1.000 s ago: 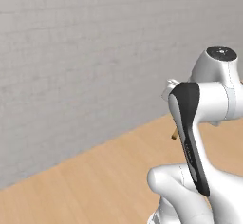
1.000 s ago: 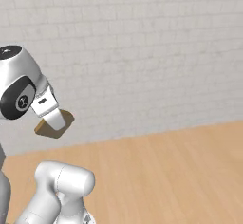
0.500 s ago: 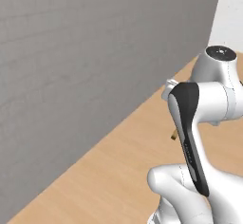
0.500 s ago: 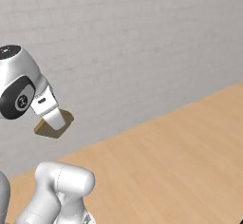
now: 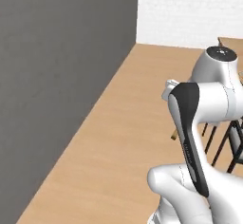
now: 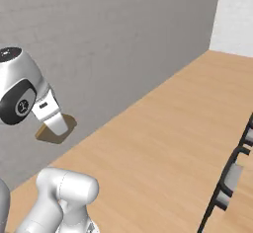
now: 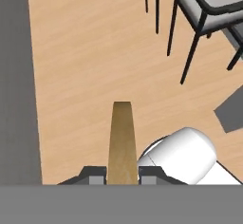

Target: Start the toaster. Once the lever pops up, take the bread to the plate on the dining counter.

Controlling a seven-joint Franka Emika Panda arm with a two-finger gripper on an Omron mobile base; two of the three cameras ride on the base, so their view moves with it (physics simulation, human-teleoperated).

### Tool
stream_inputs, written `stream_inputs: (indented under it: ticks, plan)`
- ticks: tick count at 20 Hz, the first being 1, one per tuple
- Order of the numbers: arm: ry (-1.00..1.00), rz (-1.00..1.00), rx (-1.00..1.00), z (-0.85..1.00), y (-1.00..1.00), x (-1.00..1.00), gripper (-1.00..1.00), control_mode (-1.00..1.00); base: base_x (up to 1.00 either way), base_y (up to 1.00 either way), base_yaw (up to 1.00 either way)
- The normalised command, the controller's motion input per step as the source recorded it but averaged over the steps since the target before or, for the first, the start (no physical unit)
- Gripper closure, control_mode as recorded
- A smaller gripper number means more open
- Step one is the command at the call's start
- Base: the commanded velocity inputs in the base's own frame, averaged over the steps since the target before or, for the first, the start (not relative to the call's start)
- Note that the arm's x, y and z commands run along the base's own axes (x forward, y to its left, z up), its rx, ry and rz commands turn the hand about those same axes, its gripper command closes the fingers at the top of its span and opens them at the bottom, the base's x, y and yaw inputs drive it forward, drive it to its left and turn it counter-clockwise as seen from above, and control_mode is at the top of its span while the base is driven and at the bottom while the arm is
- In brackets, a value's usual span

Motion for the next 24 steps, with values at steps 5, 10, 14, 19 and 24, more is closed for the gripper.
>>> stream_inputs:
  ticks: [5,10,14,19,24]
  plan:
    - [0.00,0.00,0.00,0.00,0.00,0.00,1.00,1.00,0.76,0.10,-0.54]
    - [0.00,0.00,0.00,0.00,0.00,0.00,1.00,1.00,0.75,0.17,-0.53]
    - [0.00,0.00,0.00,0.00,0.00,0.00,1.00,1.00,0.68,0.26,-0.52]
    - [0.00,0.00,0.00,0.00,0.00,0.00,1.00,1.00,0.55,0.45,-0.51]
    - [0.00,0.00,0.00,0.00,0.00,0.00,1.00,1.00,0.53,0.59,-0.51]
